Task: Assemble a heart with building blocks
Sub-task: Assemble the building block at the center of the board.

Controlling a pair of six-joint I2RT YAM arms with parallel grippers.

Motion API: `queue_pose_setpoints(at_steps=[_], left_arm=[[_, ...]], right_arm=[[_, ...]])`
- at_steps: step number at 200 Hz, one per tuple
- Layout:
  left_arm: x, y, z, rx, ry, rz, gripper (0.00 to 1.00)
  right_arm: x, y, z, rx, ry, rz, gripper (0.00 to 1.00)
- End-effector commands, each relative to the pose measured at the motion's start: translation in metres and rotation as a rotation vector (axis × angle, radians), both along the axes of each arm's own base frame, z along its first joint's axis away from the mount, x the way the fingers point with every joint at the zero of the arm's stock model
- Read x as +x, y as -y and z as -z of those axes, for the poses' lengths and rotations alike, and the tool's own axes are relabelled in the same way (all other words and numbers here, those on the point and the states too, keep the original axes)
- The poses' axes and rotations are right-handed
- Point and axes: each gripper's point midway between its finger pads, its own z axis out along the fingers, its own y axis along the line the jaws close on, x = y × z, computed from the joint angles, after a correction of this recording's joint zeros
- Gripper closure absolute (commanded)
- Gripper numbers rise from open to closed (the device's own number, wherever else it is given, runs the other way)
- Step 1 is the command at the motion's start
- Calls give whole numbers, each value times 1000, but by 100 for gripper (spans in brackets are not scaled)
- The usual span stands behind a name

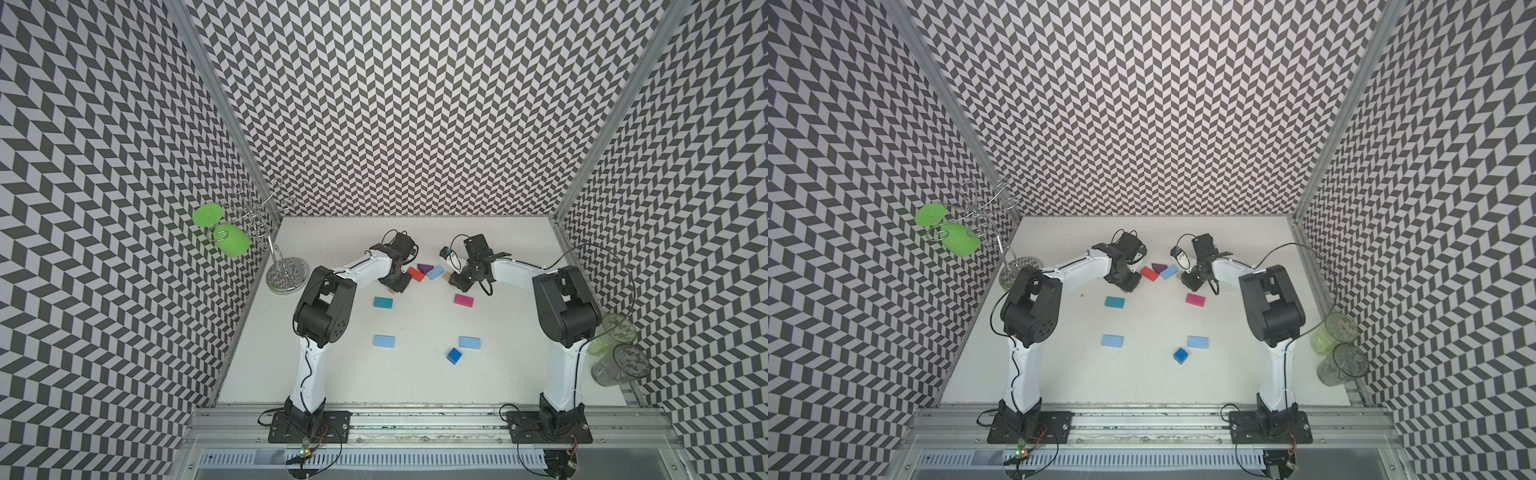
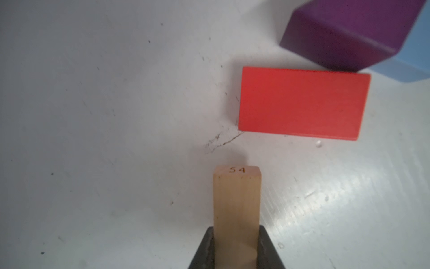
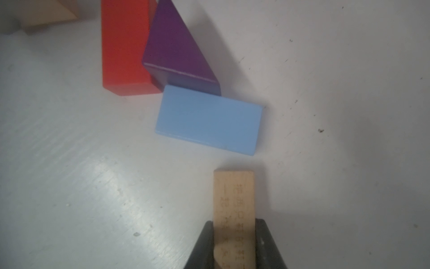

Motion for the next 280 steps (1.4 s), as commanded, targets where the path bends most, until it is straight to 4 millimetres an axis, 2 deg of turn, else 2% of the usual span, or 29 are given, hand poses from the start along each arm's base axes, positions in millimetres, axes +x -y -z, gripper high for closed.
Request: queue_pose_setpoints(at_steps=[1,63,280], left_arm=[[6,9,2,0,12,24,83],[4,13,9,2,-1,41,83],[11,23,16,-5,5,52,83]], right_arm=[[-1,-2,12,-9,-25,6,100],[-1,-3,14,-7,-31,7,100],[-4,-11,17,19,-58,-6,100]])
